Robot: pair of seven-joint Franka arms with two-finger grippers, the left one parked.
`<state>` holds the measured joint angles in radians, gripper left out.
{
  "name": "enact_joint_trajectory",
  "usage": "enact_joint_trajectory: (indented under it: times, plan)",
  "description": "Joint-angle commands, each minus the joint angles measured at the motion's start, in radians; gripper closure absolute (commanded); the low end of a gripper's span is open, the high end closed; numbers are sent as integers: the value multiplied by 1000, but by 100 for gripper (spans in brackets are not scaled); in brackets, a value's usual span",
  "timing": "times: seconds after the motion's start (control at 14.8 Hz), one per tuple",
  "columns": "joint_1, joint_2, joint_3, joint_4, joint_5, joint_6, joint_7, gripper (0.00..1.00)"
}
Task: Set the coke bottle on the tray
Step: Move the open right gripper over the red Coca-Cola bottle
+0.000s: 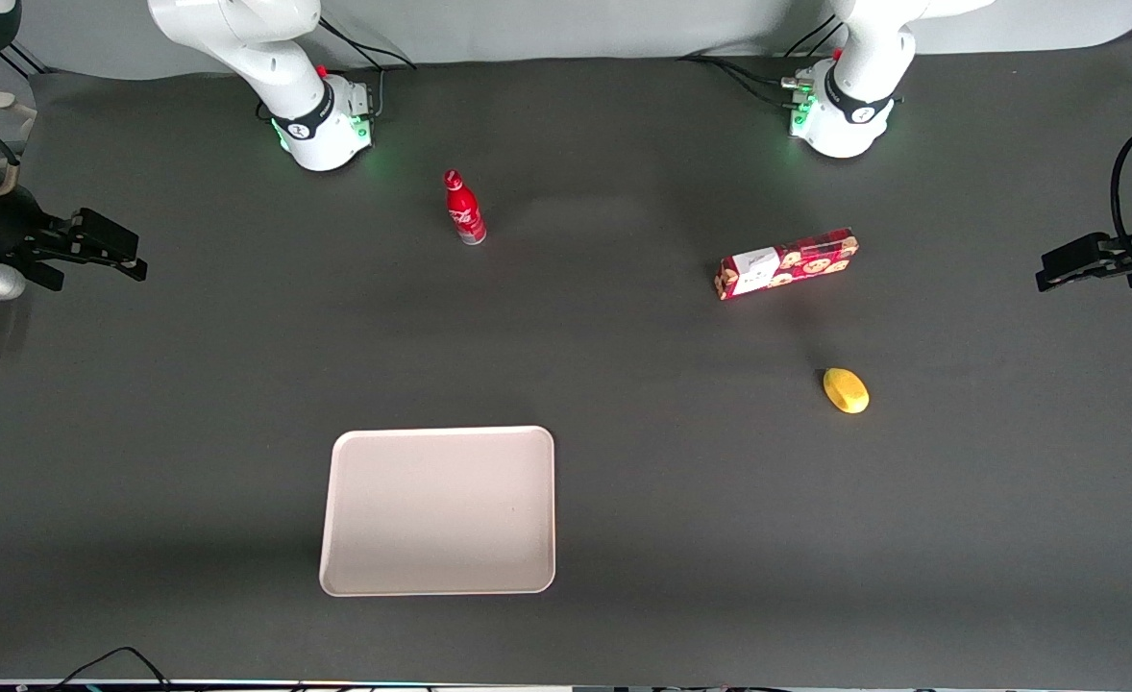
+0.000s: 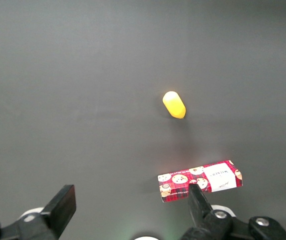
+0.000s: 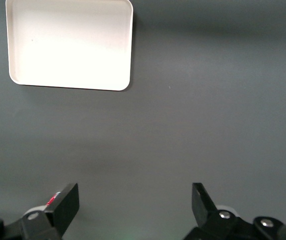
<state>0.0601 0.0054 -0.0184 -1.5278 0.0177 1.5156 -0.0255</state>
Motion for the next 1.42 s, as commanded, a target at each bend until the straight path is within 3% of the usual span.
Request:
enact_joint_trajectory:
  times: [0.0, 0.47, 0.61, 0.74, 0.88, 1.01, 1.35]
  plan:
    - [6, 10, -6, 20, 5, -14, -4, 0]
    - [-3, 2, 11, -61, -1, -40, -7, 0]
    - [-9, -7, 50, -112, 5, -57, -2, 0]
    - [-40, -30, 131, -185, 10, -39, 79, 0]
    - [-155, -45, 312, -236, 31, -2, 175, 0]
    - [-178, -100, 388, -331, 36, 59, 274, 0]
    - [-120, -339, 393, -613, 181, 167, 297, 0]
